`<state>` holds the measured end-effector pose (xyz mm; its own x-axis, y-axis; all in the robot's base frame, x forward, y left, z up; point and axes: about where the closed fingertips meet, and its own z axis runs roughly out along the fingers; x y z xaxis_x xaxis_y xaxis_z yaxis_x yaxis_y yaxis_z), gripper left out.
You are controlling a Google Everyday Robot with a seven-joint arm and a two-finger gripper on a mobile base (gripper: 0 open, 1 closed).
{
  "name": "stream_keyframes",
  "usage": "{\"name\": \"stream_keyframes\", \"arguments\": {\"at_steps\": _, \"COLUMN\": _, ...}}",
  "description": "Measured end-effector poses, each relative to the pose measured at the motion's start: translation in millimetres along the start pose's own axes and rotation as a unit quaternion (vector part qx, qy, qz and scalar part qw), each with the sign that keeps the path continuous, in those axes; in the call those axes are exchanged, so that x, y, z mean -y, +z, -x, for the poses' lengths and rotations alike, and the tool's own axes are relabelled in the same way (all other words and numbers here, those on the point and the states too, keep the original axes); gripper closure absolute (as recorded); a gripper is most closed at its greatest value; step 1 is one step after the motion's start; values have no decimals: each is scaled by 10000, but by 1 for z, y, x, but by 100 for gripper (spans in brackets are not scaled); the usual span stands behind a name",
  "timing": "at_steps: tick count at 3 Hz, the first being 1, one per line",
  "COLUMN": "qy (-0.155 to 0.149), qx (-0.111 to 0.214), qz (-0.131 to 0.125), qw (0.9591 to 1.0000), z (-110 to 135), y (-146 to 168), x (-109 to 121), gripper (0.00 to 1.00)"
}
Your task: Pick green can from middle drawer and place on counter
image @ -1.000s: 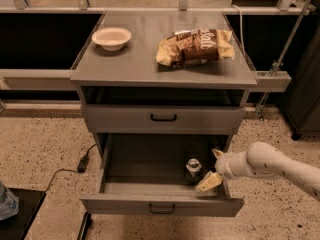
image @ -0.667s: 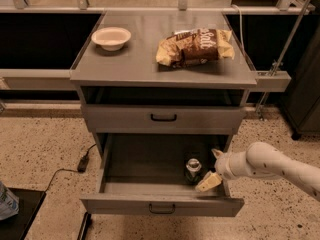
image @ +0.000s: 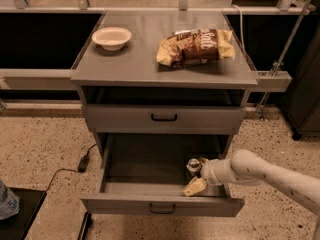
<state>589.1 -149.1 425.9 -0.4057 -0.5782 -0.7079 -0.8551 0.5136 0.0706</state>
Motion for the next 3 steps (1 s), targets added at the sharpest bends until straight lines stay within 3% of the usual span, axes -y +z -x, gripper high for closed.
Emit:
{"name": "stream_keyframes", "arguments": {"at_steps": 1, "qy": 128, "qx": 204, "qz": 112, "qw": 9996, "z": 10, "y": 23, "x": -12, "gripper": 0}}
{"name": "stream_keyframes", "arguments": {"at_steps": 2, "qy": 131, "qx": 221, "qz": 119, "qw": 9996, "z": 11, "y": 25, "x": -12, "gripper": 0}}
{"name": "stream_keyframes", "arguments": {"at_steps": 3, "qy": 131, "qx": 221, "qz": 119, "qw": 9996, "z": 11, "y": 25, "x": -12, "gripper": 18}}
